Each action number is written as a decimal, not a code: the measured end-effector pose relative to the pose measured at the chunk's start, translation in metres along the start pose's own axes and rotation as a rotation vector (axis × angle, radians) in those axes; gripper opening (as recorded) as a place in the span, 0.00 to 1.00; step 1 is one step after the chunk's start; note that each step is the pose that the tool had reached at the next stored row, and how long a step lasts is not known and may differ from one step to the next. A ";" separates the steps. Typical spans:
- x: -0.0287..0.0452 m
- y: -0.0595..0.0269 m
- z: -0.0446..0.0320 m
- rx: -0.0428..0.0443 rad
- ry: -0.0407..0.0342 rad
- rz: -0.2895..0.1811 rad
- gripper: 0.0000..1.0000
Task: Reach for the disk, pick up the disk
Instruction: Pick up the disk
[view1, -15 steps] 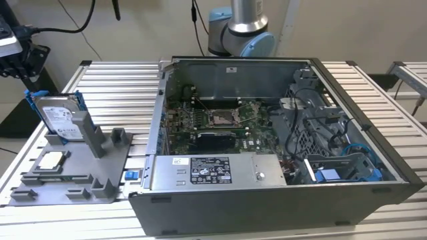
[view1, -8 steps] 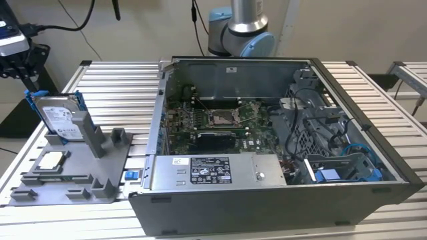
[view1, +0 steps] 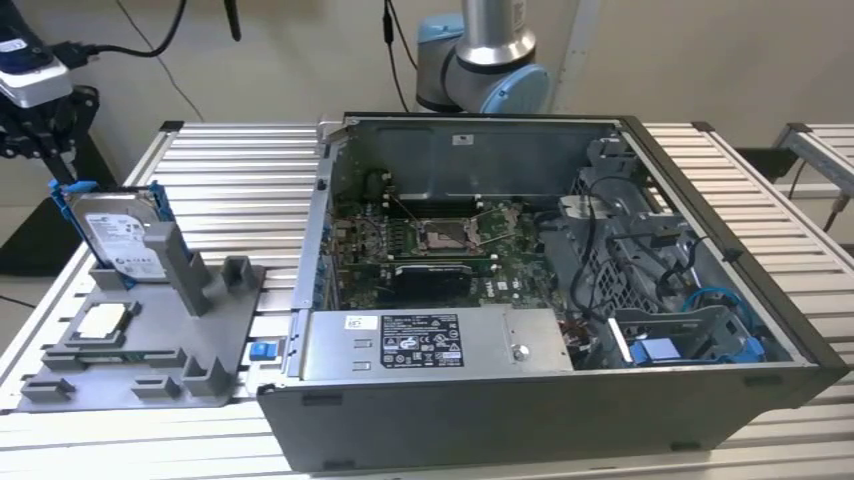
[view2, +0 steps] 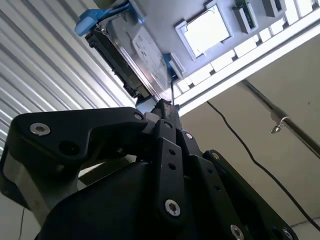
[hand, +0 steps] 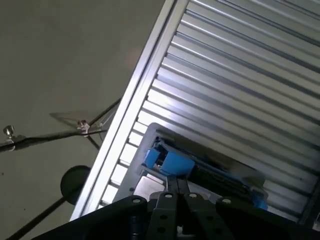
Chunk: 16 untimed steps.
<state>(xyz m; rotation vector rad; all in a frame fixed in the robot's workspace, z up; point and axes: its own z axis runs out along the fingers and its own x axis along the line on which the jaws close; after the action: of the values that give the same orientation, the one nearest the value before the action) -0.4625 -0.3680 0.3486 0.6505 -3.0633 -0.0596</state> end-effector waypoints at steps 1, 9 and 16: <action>0.0000 0.0000 0.0000 0.0000 0.0008 -0.020 0.00; 0.0000 -0.0001 0.0000 0.0006 0.0056 -0.164 0.00; 0.0000 0.0000 0.0001 0.0018 0.0086 -0.292 0.00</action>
<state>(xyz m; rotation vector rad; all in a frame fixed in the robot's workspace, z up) -0.4625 -0.3680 0.3485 1.0886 -2.9339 -0.0556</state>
